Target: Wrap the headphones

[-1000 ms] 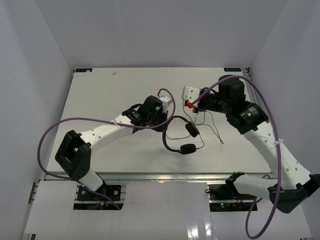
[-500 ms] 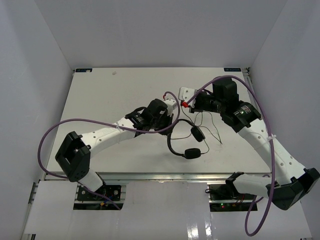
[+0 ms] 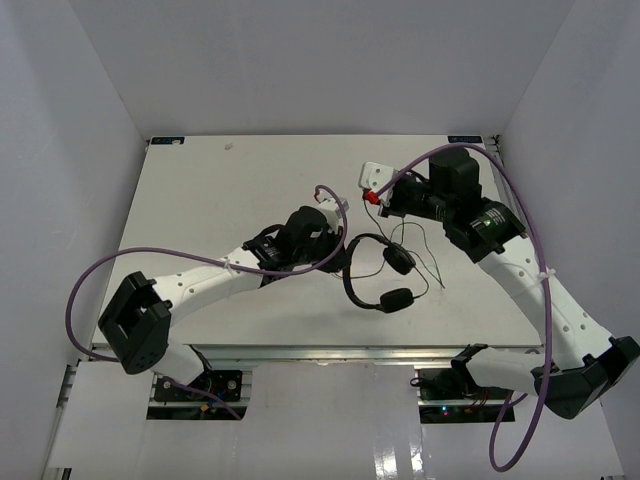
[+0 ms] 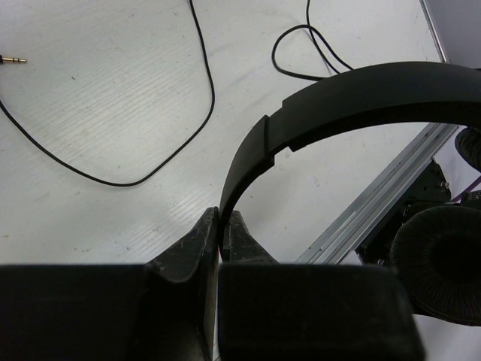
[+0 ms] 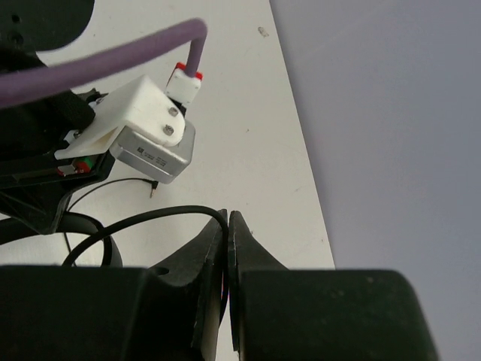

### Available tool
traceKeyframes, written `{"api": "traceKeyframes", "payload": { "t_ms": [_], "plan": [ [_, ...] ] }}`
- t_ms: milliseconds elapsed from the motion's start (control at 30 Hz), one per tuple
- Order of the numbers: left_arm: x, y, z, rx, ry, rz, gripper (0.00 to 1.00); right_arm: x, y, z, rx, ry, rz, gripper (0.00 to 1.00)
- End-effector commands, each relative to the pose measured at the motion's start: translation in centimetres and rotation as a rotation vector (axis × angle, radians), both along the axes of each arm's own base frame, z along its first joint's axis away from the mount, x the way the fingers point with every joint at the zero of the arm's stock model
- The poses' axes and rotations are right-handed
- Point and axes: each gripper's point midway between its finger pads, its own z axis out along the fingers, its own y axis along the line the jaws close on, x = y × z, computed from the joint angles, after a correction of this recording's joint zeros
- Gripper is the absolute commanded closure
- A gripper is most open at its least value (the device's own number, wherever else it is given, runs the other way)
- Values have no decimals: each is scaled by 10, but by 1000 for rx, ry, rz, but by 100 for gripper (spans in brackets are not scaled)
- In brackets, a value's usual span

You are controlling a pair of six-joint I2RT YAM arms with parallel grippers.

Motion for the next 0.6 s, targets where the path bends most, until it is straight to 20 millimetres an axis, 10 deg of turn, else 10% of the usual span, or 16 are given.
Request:
{"api": "traceKeyframes", "payload": {
  "t_ms": [0,233,567],
  "plan": [
    [8,-11,10,-77,1,45,100,-5,3,53,97,-82,14,92],
    [17,-17,0,-61,12,70,100,-13,4,59,116,-72,37,92],
    [31,-52,37,-181,3,35,100,-11,4,49,91,-69,38,92]
  ]
}}
